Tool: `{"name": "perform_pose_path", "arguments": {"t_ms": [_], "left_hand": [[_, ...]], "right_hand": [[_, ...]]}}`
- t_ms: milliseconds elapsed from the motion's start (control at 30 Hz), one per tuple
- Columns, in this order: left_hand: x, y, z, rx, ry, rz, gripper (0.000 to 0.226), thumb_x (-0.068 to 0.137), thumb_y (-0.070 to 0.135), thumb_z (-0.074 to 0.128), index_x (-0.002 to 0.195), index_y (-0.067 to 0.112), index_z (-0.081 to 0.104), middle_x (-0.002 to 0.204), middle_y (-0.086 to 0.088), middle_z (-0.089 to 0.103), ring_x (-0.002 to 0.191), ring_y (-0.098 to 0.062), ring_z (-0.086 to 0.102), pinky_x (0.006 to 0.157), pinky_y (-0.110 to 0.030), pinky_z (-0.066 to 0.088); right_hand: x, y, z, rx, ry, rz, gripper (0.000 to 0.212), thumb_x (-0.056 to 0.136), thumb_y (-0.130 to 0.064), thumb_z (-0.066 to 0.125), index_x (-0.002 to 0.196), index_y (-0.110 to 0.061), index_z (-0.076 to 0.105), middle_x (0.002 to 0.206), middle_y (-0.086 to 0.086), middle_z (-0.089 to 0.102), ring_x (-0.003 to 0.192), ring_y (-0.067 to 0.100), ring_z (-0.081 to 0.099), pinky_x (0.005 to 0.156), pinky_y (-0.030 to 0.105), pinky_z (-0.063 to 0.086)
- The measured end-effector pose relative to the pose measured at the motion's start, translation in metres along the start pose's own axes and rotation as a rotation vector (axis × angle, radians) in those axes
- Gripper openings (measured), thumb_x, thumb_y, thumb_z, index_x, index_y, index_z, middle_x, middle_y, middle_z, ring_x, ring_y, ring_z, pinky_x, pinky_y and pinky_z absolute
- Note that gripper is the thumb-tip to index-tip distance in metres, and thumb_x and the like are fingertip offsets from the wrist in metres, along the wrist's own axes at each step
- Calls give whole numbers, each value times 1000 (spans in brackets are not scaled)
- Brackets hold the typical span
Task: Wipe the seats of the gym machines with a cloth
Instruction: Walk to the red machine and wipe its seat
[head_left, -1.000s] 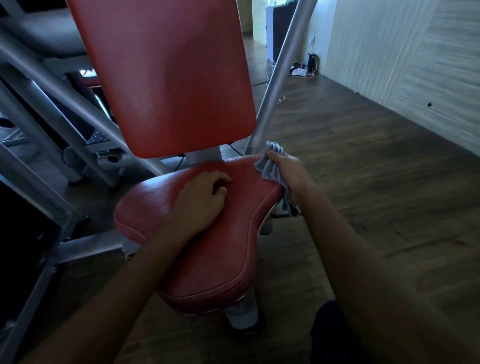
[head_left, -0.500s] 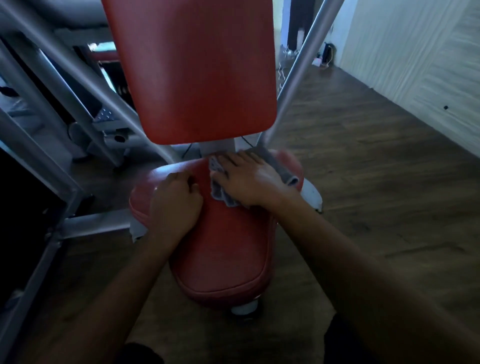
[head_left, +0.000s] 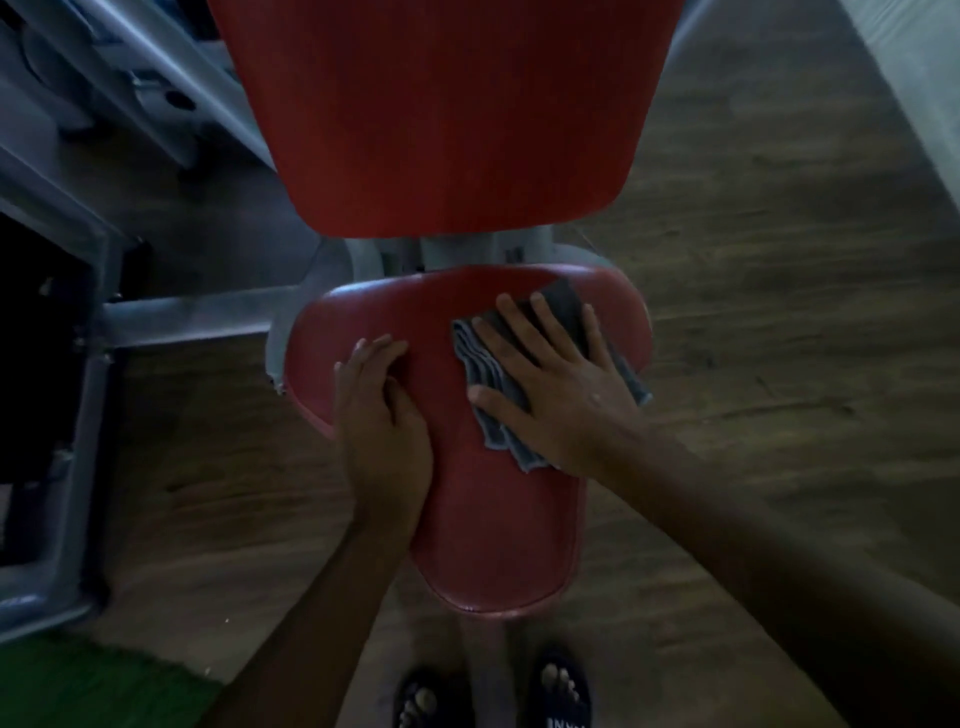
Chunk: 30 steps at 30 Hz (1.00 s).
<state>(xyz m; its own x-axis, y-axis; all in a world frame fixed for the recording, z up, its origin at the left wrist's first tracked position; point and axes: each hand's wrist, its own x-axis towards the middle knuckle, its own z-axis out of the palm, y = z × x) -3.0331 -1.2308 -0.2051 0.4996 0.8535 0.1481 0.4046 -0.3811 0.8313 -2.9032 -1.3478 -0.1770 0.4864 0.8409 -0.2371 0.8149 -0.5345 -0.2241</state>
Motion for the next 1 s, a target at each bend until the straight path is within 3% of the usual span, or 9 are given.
{"name": "perform_pose_path", "arguments": {"t_ms": [100, 200, 333, 633, 833, 1000], "left_hand": [[0, -4, 2, 17, -13, -3, 41, 87, 3, 37, 116, 7, 66, 127, 4, 57, 135, -19, 45, 123, -38, 19], [0, -3, 2, 24, -6, 2, 41, 89, 7, 35, 116, 9, 66, 128, 7, 55, 136, -18, 44, 123, -33, 18], [2, -2, 3, 48, -5, -24, 39, 89, -4, 40, 116, 7, 66, 129, -4, 61, 136, -18, 44, 123, -33, 19], [3, -1, 4, 73, -9, -52, 40, 90, -7, 40, 116, 8, 66, 130, -3, 61, 136, -16, 43, 123, -34, 19], [2, -4, 3, 79, -15, -36, 39, 92, -8, 41, 117, 8, 66, 129, -5, 61, 136, -16, 42, 123, -33, 19], [4, -2, 4, 78, -18, -54, 38, 91, -7, 41, 115, 7, 67, 129, -5, 61, 135, -16, 43, 123, -31, 18]], "right_hand": [[7, -12, 0, 73, -25, 125, 74, 91, -76, 18, 156, -42, 5, 165, -7, -13, 151, 20, -20, 115, 57, -21], [11, -24, 7, 47, 54, 187, 76, 89, -80, 18, 155, -43, 10, 167, -4, -6, 153, 25, -13, 116, 62, -14], [9, -22, 13, 18, 106, 165, 69, 95, -72, 22, 155, -40, 17, 167, -1, 4, 153, 29, -3, 118, 65, -2], [16, -2, 10, -10, 68, -42, 61, 98, -64, 24, 154, -40, 21, 166, -1, 12, 153, 27, 5, 121, 58, 6], [0, 11, 2, 39, 113, -1, 81, 88, -79, 30, 155, -35, 23, 167, 0, 4, 154, 24, -1, 121, 58, -1], [-13, 17, 14, -26, 189, 20, 85, 87, -81, 28, 155, -30, 27, 165, 4, 17, 153, 31, 9, 121, 58, 10]]}}
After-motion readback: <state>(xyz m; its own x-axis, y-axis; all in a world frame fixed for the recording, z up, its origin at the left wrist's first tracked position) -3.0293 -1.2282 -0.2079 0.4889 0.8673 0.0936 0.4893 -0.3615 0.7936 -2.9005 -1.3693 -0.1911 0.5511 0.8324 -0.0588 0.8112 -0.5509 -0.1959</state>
